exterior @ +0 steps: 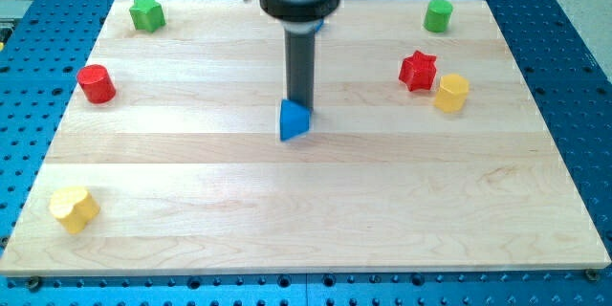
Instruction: Slide the blue triangle parallel to the right of the yellow heart
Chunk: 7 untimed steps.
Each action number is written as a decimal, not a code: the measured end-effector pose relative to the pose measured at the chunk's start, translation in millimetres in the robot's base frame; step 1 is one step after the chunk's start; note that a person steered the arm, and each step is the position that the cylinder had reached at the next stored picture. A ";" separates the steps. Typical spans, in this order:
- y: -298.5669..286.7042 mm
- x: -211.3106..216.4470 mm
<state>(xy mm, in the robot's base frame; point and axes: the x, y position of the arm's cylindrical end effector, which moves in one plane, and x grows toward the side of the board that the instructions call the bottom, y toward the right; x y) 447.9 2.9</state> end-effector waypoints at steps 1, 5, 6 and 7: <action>-0.5 66.9; -48.5 81.3; -65.6 79.1; -66.2 104.2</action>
<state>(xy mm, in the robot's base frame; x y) 552.1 -63.2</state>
